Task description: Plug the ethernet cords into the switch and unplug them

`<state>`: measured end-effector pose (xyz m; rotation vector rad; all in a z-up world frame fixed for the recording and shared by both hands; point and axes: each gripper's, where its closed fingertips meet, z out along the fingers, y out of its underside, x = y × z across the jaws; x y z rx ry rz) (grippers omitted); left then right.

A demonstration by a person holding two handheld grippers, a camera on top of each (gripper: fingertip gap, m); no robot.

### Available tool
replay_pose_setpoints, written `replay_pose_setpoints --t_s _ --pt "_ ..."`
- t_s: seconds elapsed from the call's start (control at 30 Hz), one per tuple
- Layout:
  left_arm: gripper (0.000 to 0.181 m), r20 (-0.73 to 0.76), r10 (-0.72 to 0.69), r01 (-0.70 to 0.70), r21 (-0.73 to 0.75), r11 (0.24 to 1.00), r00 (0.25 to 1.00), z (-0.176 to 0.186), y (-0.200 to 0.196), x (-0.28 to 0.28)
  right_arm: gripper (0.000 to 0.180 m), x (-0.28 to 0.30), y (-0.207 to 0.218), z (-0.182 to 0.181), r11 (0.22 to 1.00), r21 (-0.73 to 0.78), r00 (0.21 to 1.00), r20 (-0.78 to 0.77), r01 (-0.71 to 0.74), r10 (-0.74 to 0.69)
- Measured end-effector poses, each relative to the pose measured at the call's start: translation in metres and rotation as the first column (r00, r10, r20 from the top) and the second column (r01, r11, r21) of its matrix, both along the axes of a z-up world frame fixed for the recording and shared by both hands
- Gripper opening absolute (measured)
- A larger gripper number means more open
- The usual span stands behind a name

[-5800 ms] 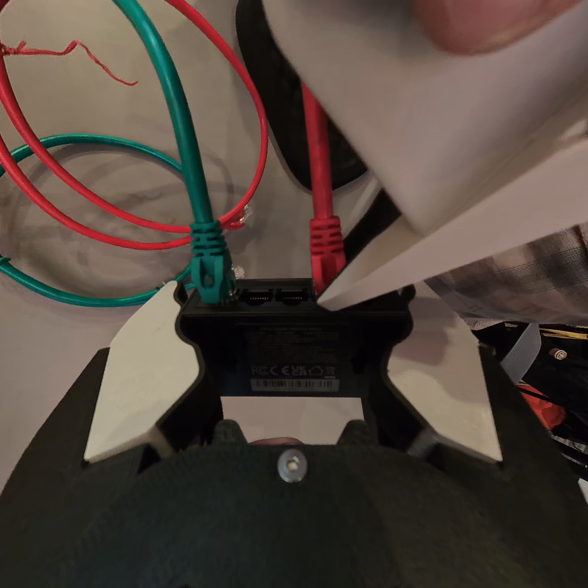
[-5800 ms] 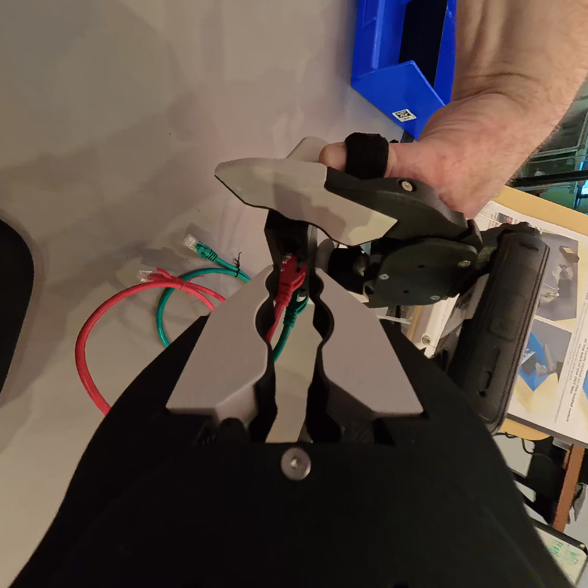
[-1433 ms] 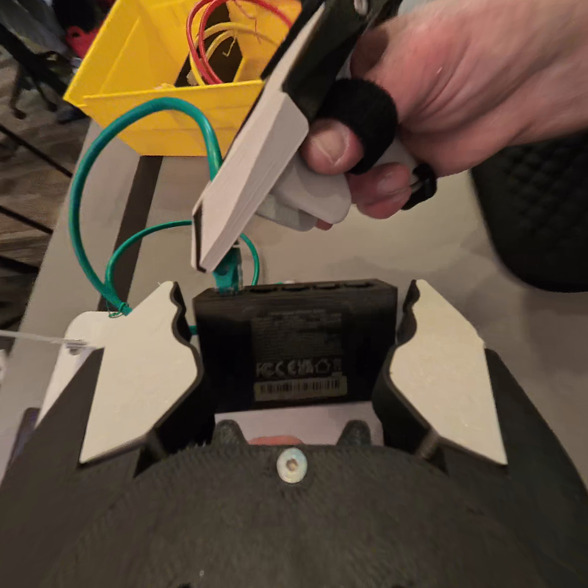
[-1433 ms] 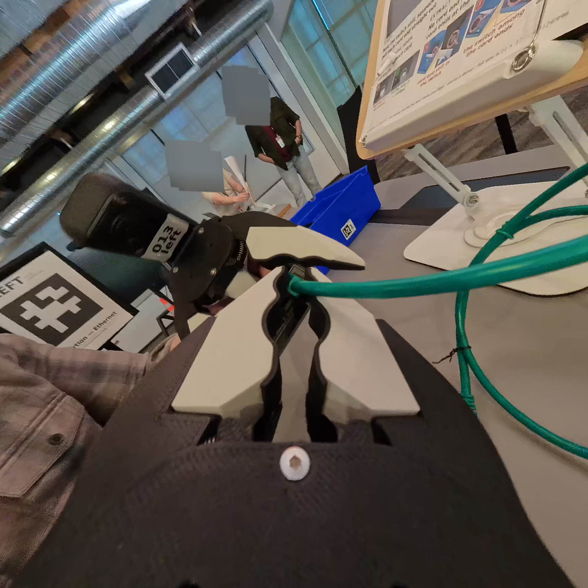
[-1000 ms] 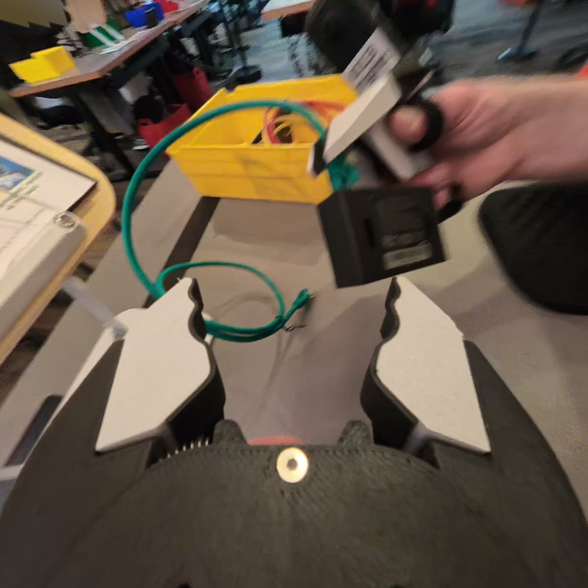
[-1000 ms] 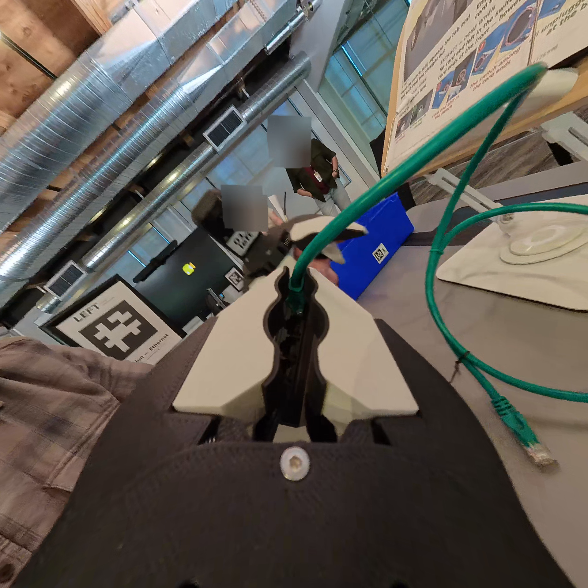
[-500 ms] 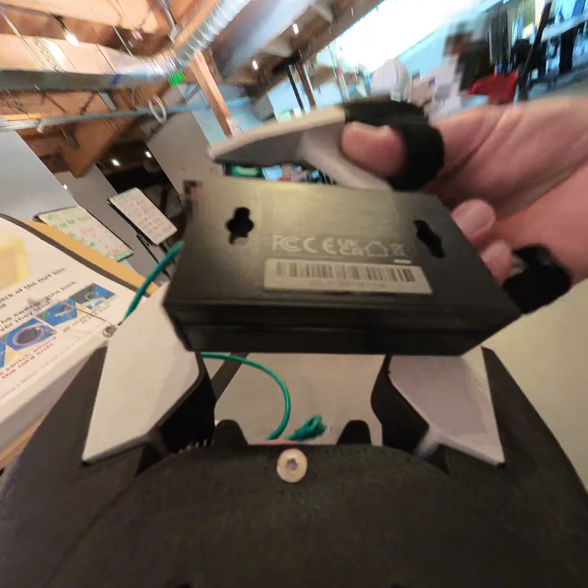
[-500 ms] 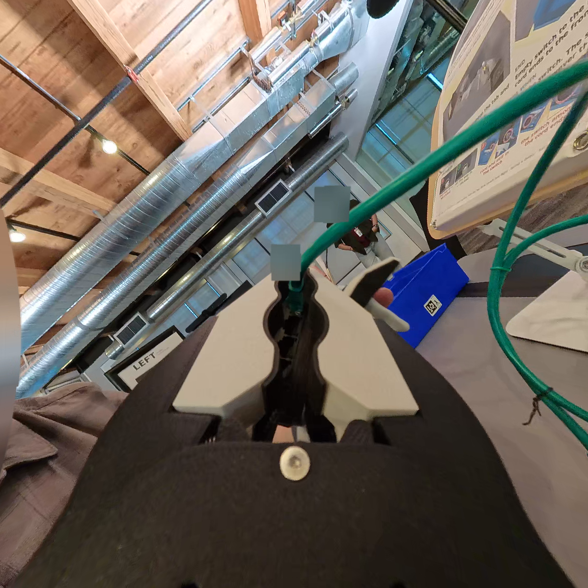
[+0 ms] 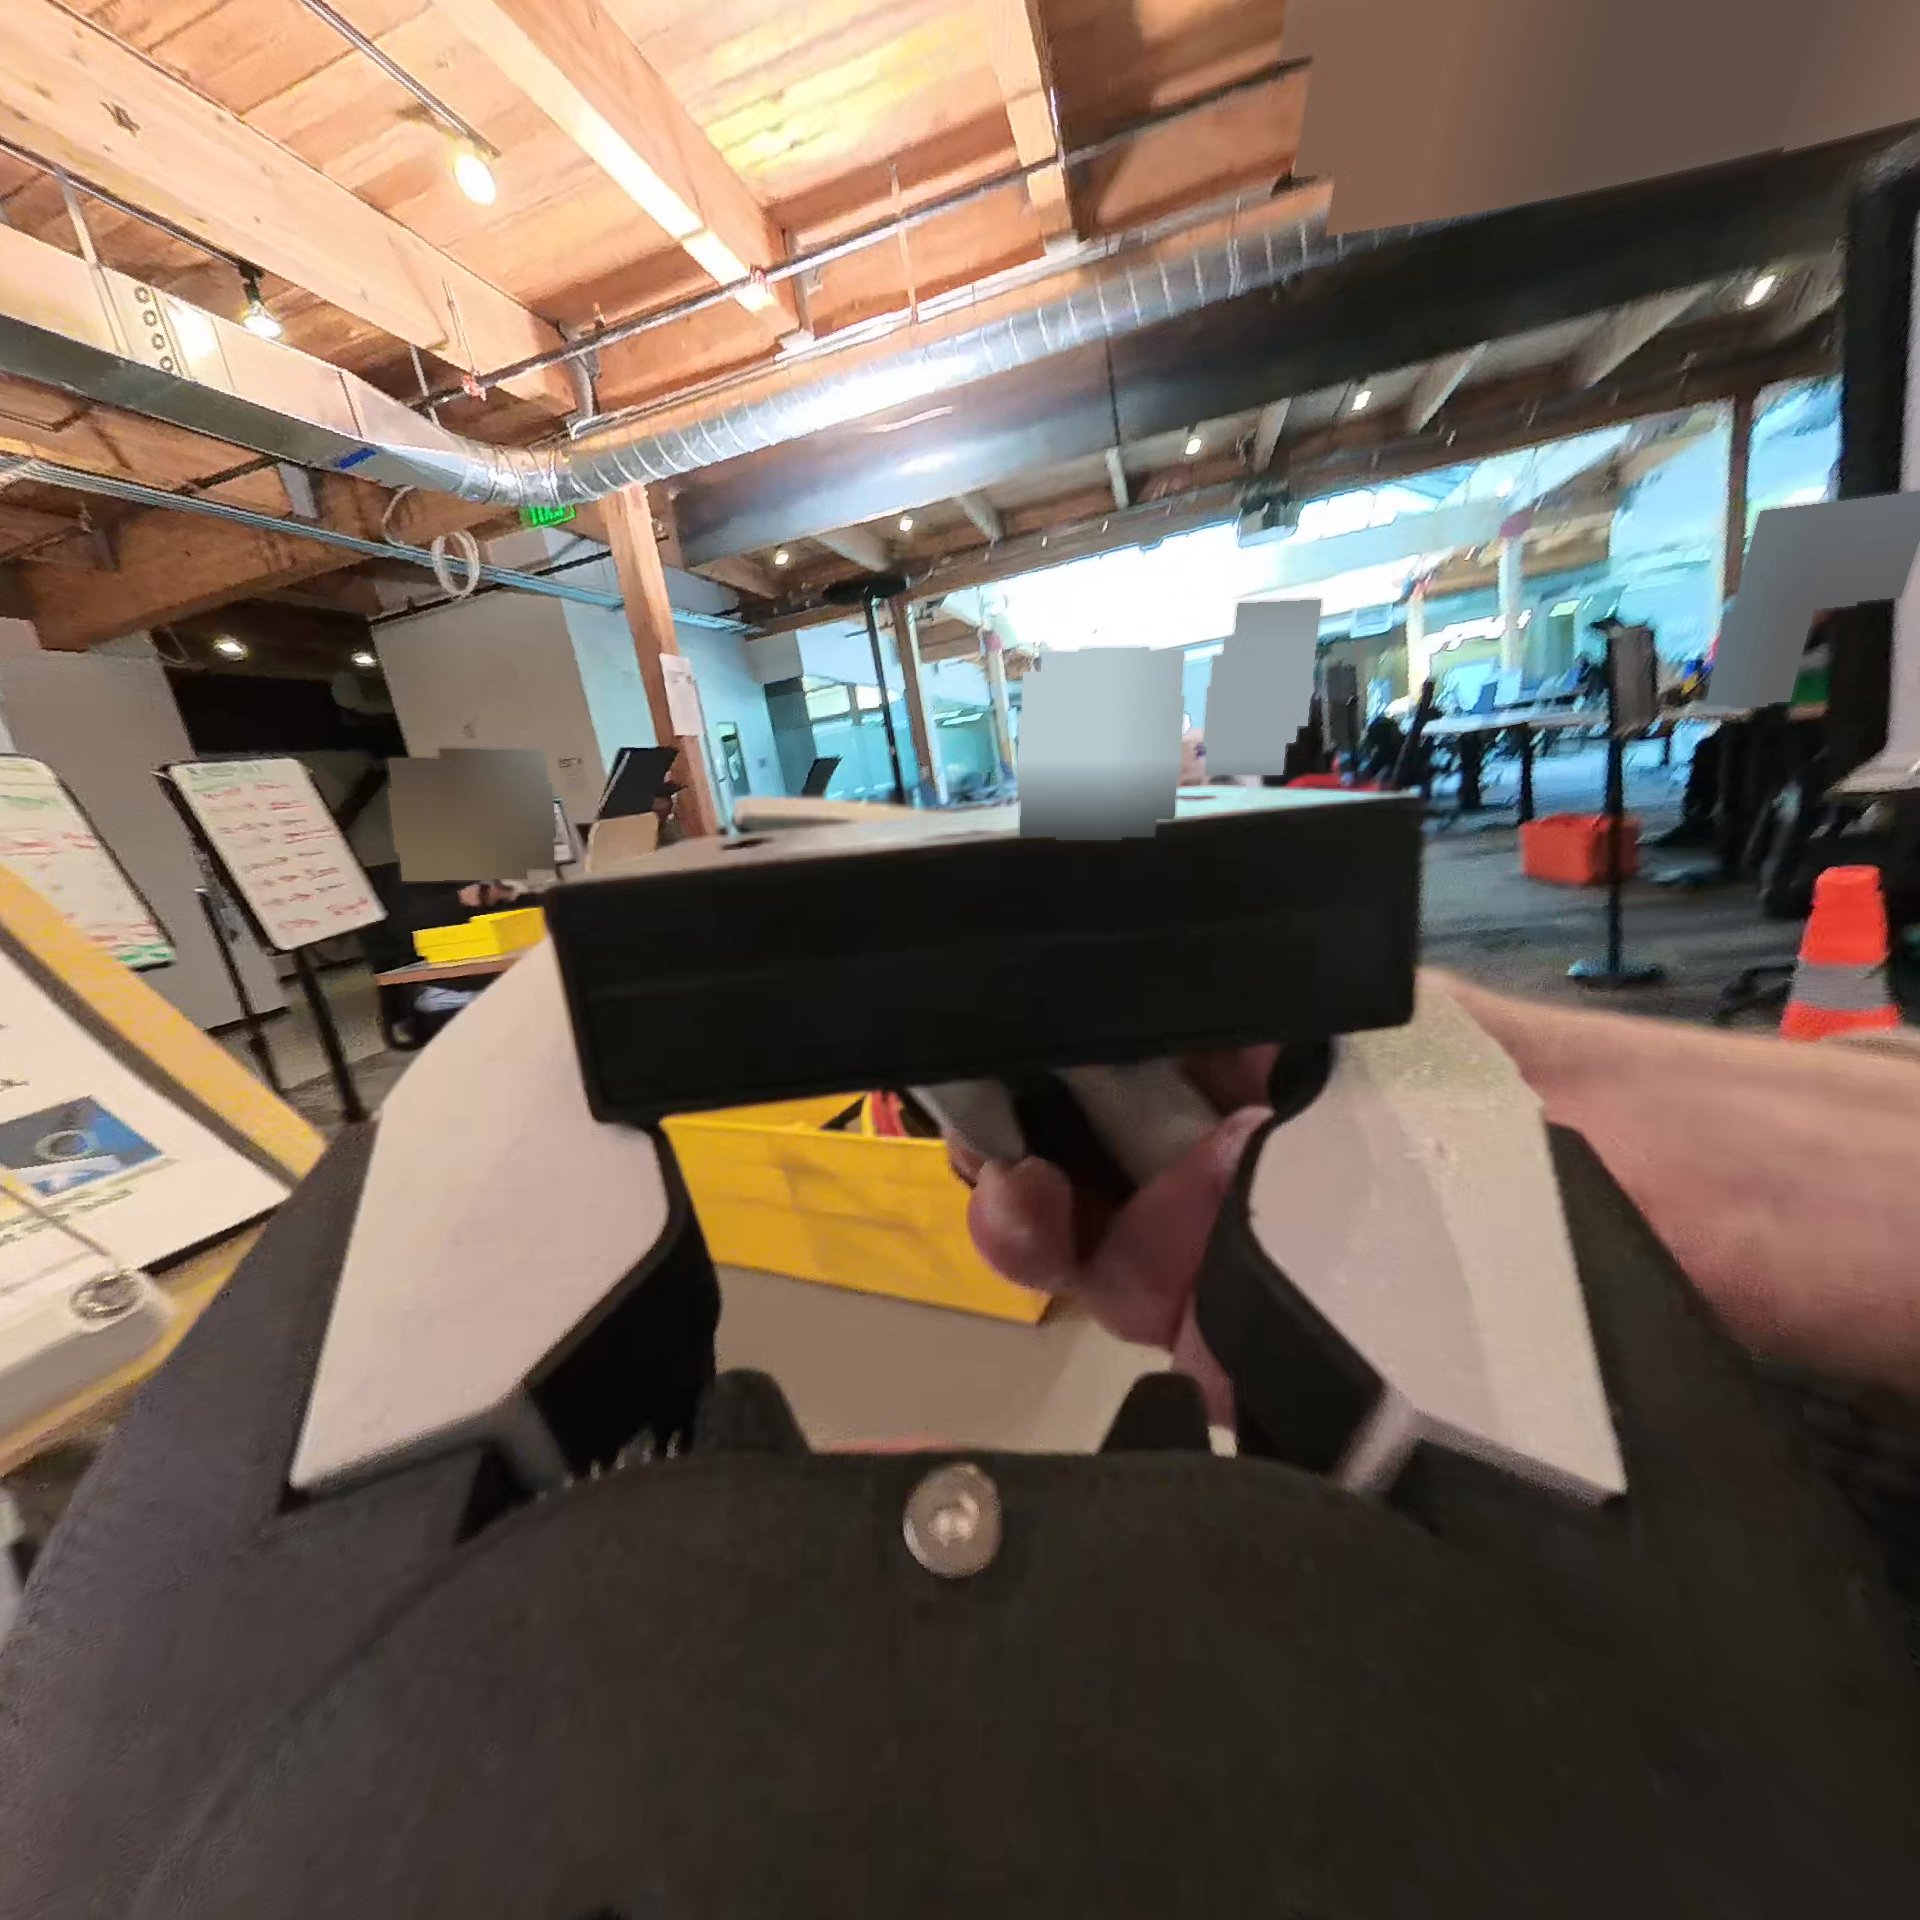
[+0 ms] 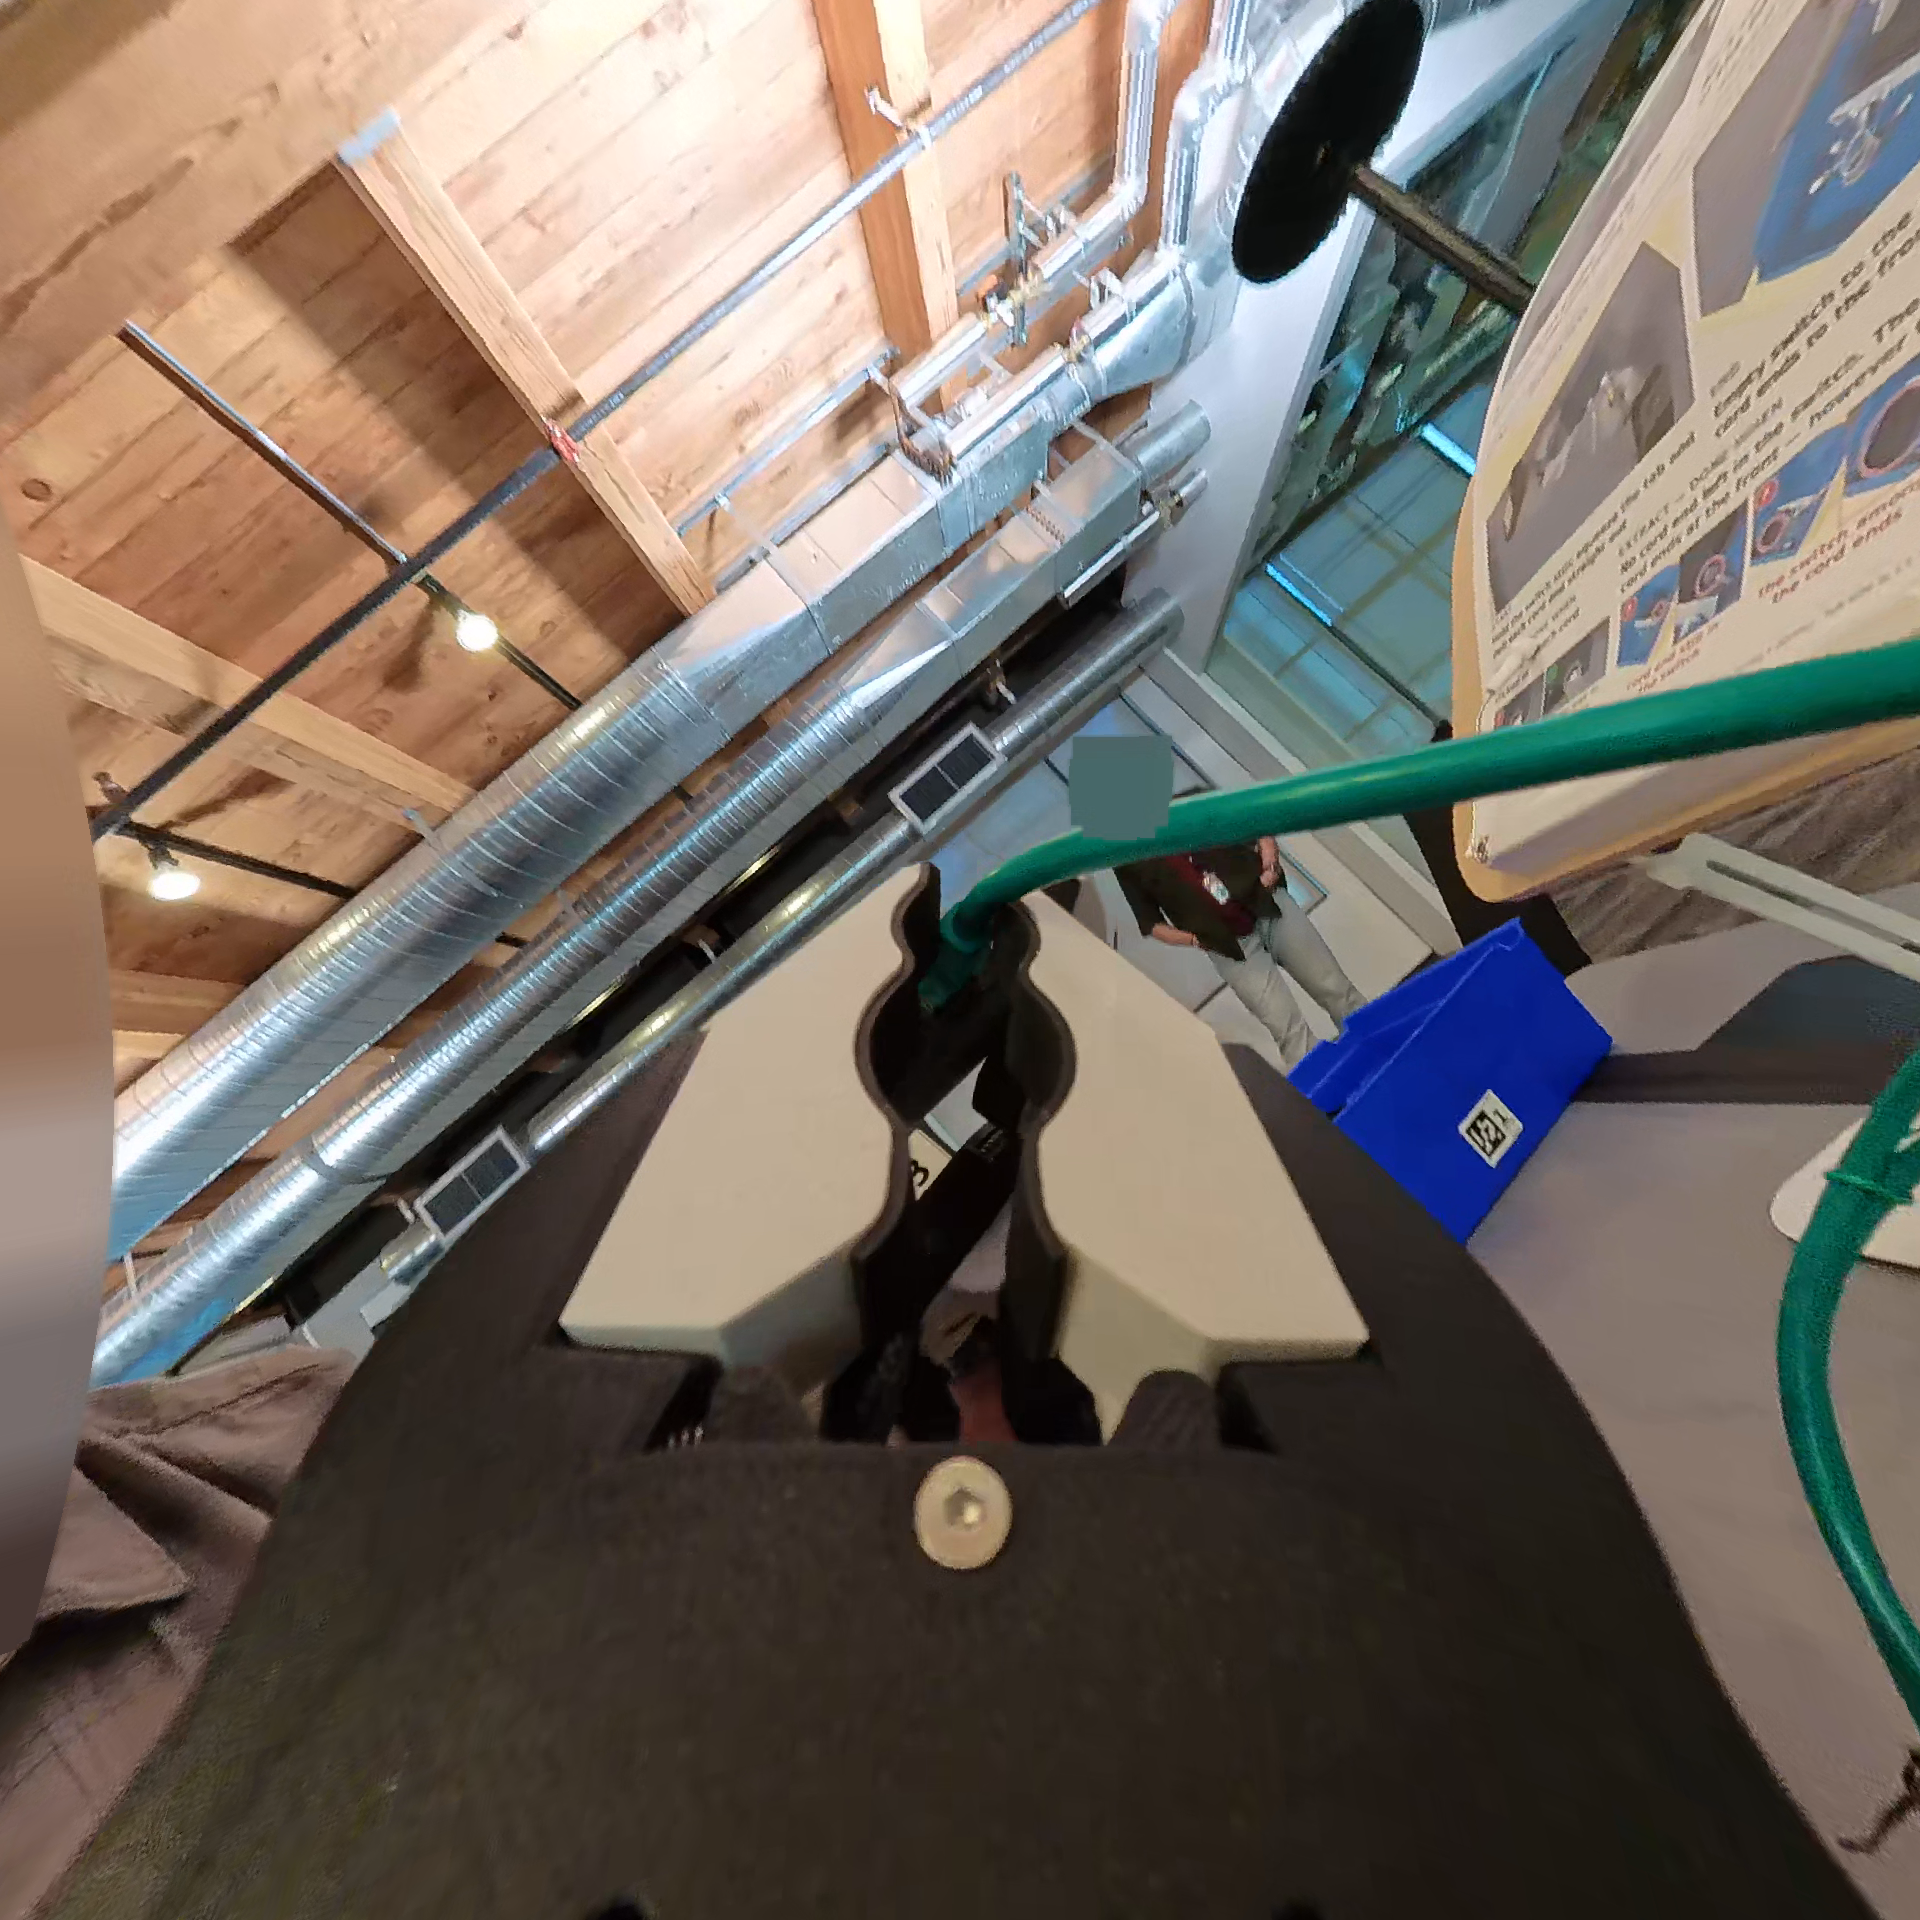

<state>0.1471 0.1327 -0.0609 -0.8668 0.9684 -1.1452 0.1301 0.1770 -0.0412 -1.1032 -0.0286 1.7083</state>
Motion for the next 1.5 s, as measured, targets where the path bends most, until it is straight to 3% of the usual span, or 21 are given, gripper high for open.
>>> replay_pose_setpoints --t_s 0.3,0.87,1.17,1.37,1.47,1.5 --pt "0.127 0.149 -0.006 0.023 -0.114 0.993 0.989 0.028 0.001 -0.010 0.008 0.004 0.002 0.001 0.995 0.011 0.991 -0.095 0.098 -0.096" --pt "0.126 0.362 0.036 0.071 -0.276 0.959 0.931 0.064 0.027 -0.042 0.008 -0.019 0.012 0.003 0.976 -0.031 0.971 -0.094 0.216 -0.218" --pt "0.124 0.466 -0.012 0.247 -0.447 0.859 0.885 0.071 0.046 -0.057 0.008 -0.029 0.018 0.005 0.941 0.033 0.936 0.105 0.336 -0.337" --pt "0.124 0.505 -0.094 0.359 -0.459 0.812 0.858 0.078 0.047 -0.063 0.008 -0.032 0.016 0.017 0.944 0.095 0.929 0.173 0.315 -0.327" --pt "0.124 0.520 -0.121 0.395 -0.456 0.797 0.845 0.082 0.047 -0.067 0.013 -0.035 0.013 0.021 0.955 0.111 0.939 0.183 0.274 -0.290" --pt "0.124 0.527 -0.114 0.395 -0.459 0.796 0.842 0.083 0.049 -0.069 0.025 -0.038 0.013 0.020 0.959 0.110 0.939 0.200 0.261 -0.279"
